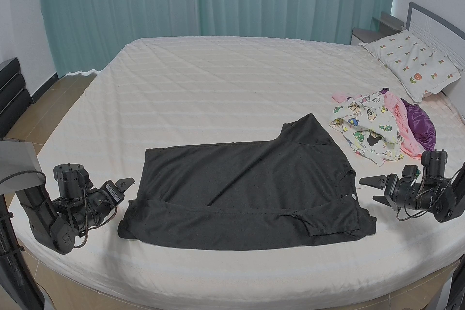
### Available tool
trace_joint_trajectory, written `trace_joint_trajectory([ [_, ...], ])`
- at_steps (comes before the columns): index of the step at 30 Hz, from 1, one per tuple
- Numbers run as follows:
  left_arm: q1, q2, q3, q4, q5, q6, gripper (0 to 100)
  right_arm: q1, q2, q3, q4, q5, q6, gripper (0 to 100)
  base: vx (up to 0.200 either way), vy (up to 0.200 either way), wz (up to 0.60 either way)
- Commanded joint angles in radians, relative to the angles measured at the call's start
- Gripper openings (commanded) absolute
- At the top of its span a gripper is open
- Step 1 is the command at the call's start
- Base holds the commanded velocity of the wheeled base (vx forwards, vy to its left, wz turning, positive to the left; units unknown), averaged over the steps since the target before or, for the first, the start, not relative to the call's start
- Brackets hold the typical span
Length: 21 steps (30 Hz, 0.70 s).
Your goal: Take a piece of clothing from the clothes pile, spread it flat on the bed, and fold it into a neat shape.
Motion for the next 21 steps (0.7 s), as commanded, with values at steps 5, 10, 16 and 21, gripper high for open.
trace_joint_trajectory([
  [5,-0.002,-0.003,0.001,-0.003,-0.001,0.0,100,0.01,-0.003,0.002,0.0,-0.002,-0.002,100,0.0,0.0,0.0],
  [10,-0.007,-0.001,0.003,-0.003,-0.002,0.0,100,0.022,-0.007,0.01,-0.001,-0.002,-0.005,100,0.16,0.0,0.0],
  [16,-0.01,0.011,0.001,-0.003,0.005,0.001,100,0.024,-0.007,0.012,-0.001,-0.002,-0.005,100,0.067,0.0,0.0],
  [21,-0.015,0.005,0.0,-0.003,0.009,0.003,100,0.024,-0.009,0.012,-0.001,-0.004,-0.006,100,0.0,0.0,0.0],
])
